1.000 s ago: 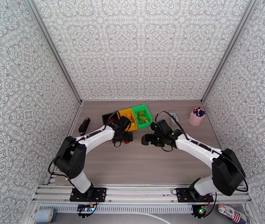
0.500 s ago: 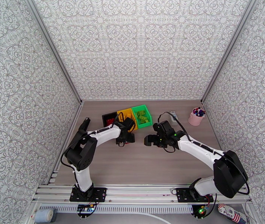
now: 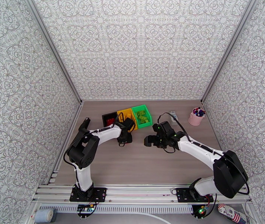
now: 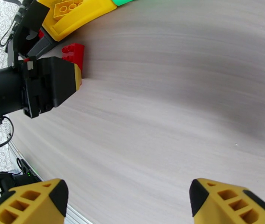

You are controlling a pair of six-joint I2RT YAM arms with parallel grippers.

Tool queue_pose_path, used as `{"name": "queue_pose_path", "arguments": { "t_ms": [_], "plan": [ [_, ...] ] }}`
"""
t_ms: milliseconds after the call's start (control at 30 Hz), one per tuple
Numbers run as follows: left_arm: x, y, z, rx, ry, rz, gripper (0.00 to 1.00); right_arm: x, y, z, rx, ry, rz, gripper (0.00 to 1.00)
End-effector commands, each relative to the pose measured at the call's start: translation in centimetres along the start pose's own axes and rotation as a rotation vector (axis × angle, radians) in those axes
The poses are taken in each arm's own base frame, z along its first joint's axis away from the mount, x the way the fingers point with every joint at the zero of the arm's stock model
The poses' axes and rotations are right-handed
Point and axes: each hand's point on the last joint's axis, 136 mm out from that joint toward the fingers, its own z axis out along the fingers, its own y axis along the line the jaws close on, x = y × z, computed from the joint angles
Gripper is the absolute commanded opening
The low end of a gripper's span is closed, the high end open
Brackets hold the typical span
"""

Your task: Sort the legos into containers by color

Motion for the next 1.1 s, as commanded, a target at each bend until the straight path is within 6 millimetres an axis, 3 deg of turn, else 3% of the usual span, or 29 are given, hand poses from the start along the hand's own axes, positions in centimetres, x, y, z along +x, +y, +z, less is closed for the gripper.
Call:
{"name": "queue_pose_path", "arguments": {
  "t_ms": [0, 333, 600, 867, 1067],
  "plan": [
    [0.6, -0.5, -0.9, 0.024, -0.015, 0.022, 0.34, 0.2, 0.5, -0.7, -0.054, -0.021, 0.035, 0.89],
    [3.3, -1.8, -3.3, 0.089, -0.041, 0.058, 0.29, 2.0, 2.3, 1.0, -0.104, 0.017, 0.046, 0.86],
    [4.7, -1.0, -4.7, 0.133, -0.049, 0.037, 0.27, 2.8, 5.4, 3.9, -0.121, 0.078, 0.000, 0.85],
    [3.6, 1.6, -6.8, 0.146, -0.090, -0.009, 0.26, 2.0, 8.7, 5.6, -0.152, 0.108, -0.045, 0.84],
    [2.1, 3.8, -7.8, 0.146, -0.113, -0.045, 0.26, 0.9, 10.0, 6.2, -0.156, 0.114, -0.068, 0.83]
  ]
}}
